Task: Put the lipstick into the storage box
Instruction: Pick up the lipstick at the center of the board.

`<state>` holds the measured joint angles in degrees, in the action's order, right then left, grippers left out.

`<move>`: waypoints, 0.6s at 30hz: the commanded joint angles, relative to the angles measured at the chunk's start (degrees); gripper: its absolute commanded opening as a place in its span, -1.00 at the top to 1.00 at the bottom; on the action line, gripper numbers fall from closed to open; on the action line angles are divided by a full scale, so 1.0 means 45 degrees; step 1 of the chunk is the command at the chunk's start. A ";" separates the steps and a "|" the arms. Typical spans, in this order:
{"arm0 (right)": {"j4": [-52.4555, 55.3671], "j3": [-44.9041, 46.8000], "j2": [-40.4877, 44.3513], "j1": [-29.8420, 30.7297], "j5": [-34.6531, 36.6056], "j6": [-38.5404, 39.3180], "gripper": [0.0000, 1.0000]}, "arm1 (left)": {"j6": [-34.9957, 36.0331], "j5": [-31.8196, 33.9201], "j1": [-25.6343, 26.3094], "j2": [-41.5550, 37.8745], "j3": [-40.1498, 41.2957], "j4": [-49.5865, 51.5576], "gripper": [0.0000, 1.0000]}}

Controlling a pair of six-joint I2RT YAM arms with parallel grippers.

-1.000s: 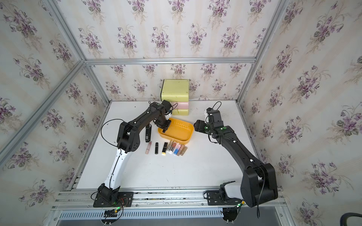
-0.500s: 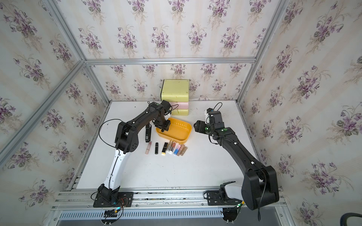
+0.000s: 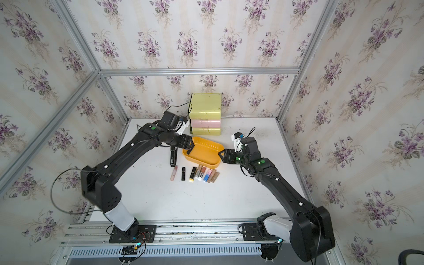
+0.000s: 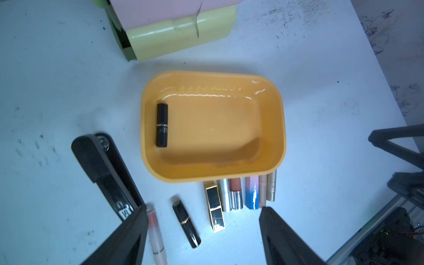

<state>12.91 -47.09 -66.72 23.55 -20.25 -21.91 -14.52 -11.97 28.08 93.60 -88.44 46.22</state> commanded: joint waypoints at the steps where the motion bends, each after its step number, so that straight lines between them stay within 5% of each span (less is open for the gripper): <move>1: -0.0095 0.0523 0.0495 0.0763 0.0514 0.0304 -0.45 | -0.0832 0.0478 0.0010 -0.2043 0.2496 0.0092 -0.66; 10: 0.0762 0.1557 0.1919 0.1212 0.0471 -0.0751 -0.45 | -0.1363 0.0758 -0.0004 -0.5552 0.6713 0.0636 -0.82; 18: 0.1099 0.1386 0.2763 0.1270 0.0450 -0.1891 -0.54 | -0.0982 0.1526 -0.0008 -0.4405 0.7636 0.0027 -0.81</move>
<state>17.23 -40.05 -54.81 29.19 -18.48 -27.68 -20.03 -7.49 28.10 71.70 -54.08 48.36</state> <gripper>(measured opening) 0.761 0.907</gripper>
